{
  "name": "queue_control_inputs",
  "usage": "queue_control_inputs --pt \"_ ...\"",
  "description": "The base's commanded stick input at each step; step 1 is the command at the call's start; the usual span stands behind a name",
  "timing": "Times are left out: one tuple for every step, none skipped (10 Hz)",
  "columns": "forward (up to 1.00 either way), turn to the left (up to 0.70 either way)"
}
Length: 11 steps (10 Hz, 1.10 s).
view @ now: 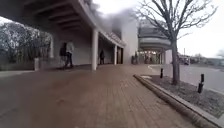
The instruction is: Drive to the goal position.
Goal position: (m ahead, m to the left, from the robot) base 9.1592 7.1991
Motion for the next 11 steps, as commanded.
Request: queue_control_inputs --pt "0.45 -0.16" --pt "0.45 -0.02" --pt "0.54 0.00" --pt "0.69 0.00" --pt "0.70 0.00" --pt "0.70 0.00" --pt "0.70 0.00" --pt "0.70 0.00" --pt "0.70 0.00" --pt "0.70 0.00" --pt "0.70 0.00"
